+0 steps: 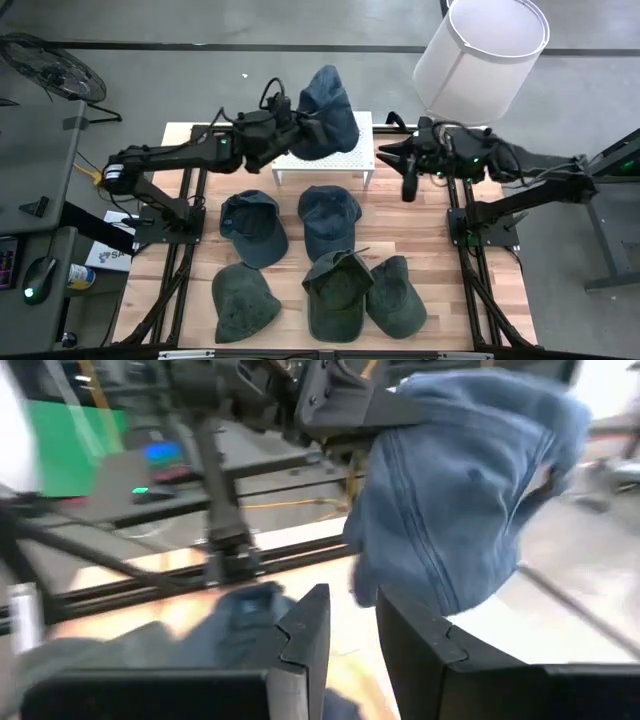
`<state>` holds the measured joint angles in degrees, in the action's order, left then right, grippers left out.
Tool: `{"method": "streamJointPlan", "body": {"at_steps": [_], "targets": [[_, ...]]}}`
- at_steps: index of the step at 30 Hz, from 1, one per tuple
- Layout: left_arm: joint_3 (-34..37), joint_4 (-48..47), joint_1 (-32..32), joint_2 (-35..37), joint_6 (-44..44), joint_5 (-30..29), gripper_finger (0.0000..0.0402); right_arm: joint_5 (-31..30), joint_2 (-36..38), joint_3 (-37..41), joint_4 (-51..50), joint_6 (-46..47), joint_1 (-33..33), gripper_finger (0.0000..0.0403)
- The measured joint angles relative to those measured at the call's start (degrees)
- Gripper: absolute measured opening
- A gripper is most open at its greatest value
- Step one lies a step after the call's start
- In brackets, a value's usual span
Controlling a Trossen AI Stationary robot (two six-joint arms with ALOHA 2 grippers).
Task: Pick & Place hat
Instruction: Put the right blue cap on the shelf
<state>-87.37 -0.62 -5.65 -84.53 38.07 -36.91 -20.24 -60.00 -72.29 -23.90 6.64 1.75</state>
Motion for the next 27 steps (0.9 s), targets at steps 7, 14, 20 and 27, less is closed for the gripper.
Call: {"method": "streamJointPlan", "body": {"at_steps": [7,14,20,27], "targets": [[0.00,7.23,-0.89,-4.23,4.18,0.34,0.0035,-18.19,-5.83,0.00,6.87,-8.35,6.13,0.0078],[0.02,10.39,-3.04,-5.94,7.78,4.14,0.0035,-29.69,-10.31,0.00,16.18,-19.08,9.63,0.0078],[0.02,10.69,-4.33,-6.38,9.94,8.14,0.0035,-36.92,-14.39,0.00,21.34,-31.12,9.96,0.0087],[0.02,10.71,-5.62,-6.36,9.99,11.47,0.0035,-39.47,-18.02,0.02,28.45,-36.16,9.08,0.0146]]}}
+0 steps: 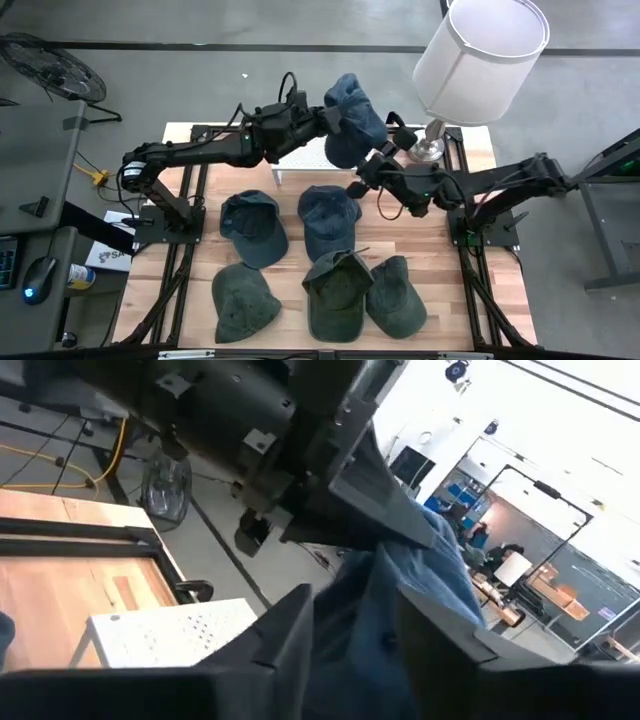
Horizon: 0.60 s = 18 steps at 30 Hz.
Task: Pick & Place hat
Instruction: Put the right blue cap on the shelf
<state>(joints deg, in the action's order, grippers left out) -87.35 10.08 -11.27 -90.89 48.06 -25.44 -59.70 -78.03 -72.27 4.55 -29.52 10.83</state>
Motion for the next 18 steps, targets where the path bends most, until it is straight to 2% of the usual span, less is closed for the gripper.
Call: {"method": "streamJointPlan", "body": {"at_steps": [9,13,18], "targets": [[0.00,0.03,-1.62,0.00,0.21,8.12,0.0035,-3.60,-0.82,0.00,0.09,0.62,-2.27,0.0263],[0.00,0.06,-2.29,0.00,0.24,11.02,0.0035,-2.11,-0.82,0.00,0.05,0.55,-4.12,0.0278],[0.00,0.05,-2.29,0.00,0.24,13.16,0.0035,0.49,-0.82,0.00,0.04,0.62,-6.28,0.0272]]}}
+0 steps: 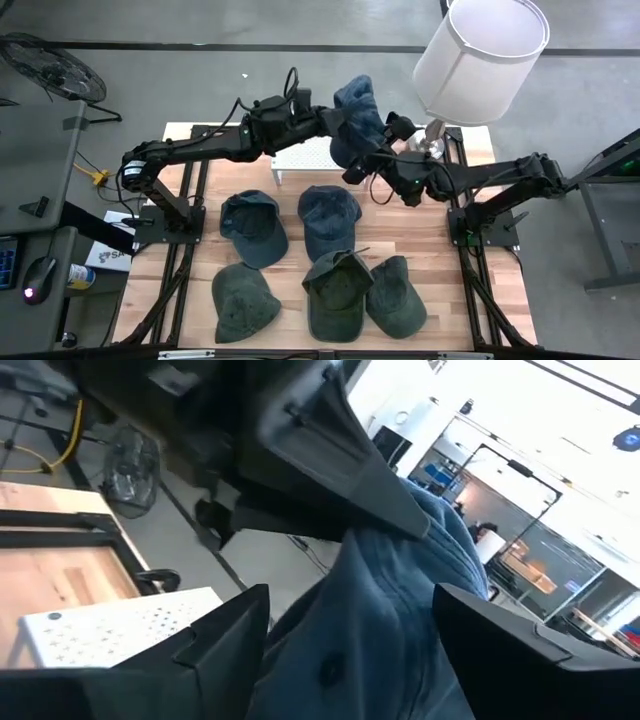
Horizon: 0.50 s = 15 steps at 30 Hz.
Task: Pick & Place hat
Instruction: Put the right blue cap on the shelf
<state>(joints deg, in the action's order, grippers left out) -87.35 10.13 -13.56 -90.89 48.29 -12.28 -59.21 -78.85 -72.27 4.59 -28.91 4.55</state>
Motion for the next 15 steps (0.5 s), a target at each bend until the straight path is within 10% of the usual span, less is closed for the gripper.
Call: {"method": "streamJointPlan", "body": {"at_steps": [15], "targets": [[0.00,0.00,0.07,0.00,0.02,2.52,0.0035,-3.01,0.02,0.00,-0.45,-0.04,-1.07,0.0166]]}}
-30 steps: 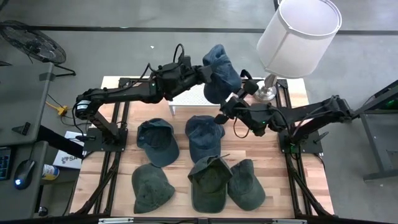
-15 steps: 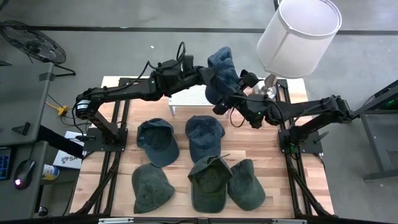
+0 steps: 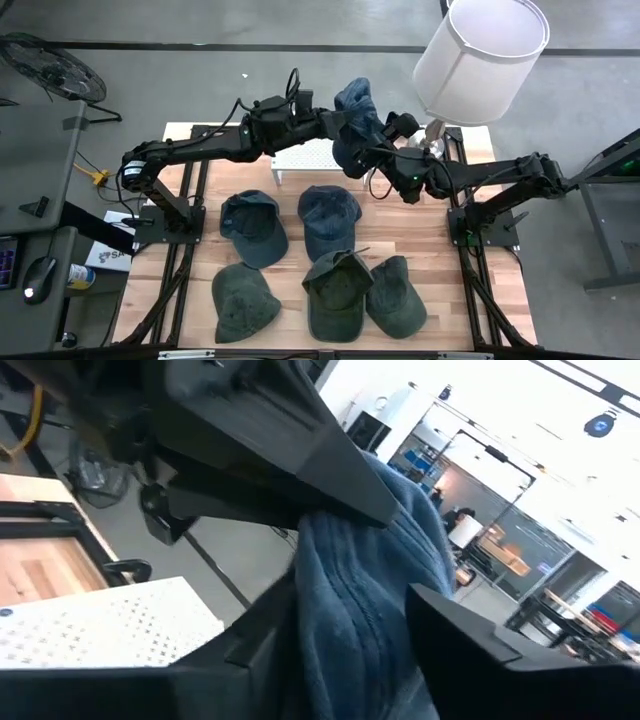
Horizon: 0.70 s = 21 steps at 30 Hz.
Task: Pick & Place hat
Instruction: Put the right blue cap on the shelf
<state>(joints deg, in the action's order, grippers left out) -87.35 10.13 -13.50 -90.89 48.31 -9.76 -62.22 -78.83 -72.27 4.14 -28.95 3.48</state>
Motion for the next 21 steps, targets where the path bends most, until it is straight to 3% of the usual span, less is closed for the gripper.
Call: {"method": "streamJointPlan", "body": {"at_steps": [10,16,21], "targets": [[0.02,-0.01,0.00,0.06,0.00,0.68,0.0042,0.73,0.07,0.00,-0.57,1.94,0.29,0.0015],[0.02,-0.73,-0.02,0.09,-2.95,2.21,0.0124,5.63,1.32,0.02,-3.25,8.10,0.38,0.0006],[0.03,-0.85,-0.19,0.28,-13.53,5.51,0.0160,10.85,4.55,0.04,-9.21,15.57,-0.09,0.0004]]}}
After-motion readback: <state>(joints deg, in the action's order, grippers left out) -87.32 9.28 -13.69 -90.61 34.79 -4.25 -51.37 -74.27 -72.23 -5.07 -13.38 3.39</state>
